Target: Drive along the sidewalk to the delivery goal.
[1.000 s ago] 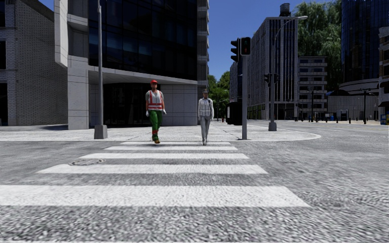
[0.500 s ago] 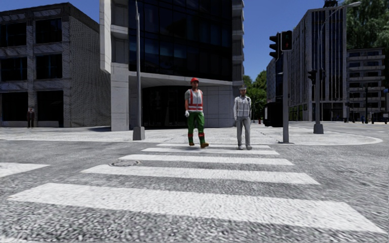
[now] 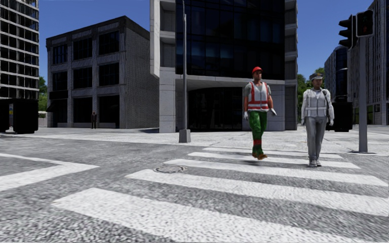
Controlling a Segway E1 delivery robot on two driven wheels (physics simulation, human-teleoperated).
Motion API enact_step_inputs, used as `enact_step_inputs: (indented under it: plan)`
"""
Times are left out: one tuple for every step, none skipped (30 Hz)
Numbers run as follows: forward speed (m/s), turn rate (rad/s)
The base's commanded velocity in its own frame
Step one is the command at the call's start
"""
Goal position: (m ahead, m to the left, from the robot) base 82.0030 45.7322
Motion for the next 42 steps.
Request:
enact_step_inputs:
  plan:
    - [1.33,0.0]
    - [1.34,0.0]
    - [1.34,0.0]
    - [1.34,0.0]
    - [1.34,0.0]
    - [1.35,0.0]
    - [1.35,0.0]
    - [1.41,0.0]
    - [1.51,0.0]
    - [1.51,0.0]
    - [1.62,0.0]
    - [1.74,0.0]
    - [1.88,0.0]
    - [1.88,0.0]
    - [1.92,0.0]
    - [1.92,0.32]
    - [1.92,0.5]
    - [1.92,0.5]
    - [1.92,0.53]
    - [1.92,0.49]
    - [1.92,0.0]
    - [1.92,0.0]
    - [1.92,0.0]
    - [1.92,0.0]
    - [1.92,0.0]
    - [1.92,0.0]
    - [1.92,0.0]
    - [1.88,0.0]
    - [1.73,0.0]
    - [1.73,0.0]
    - [1.52,-0.07]
    - [1.36,-0.23]
    - [1.21,-0.47]
    - [1.21,-0.47]
    - [1.14,-0.61]
    - [1.13,-0.65]
    - [1.12,-0.67]
    - [1.12,-0.67]
    - [1.12,-0.67]
    - [1.12,-0.67]
    - [1.12,-0.67]
    - [1.12,-0.67]
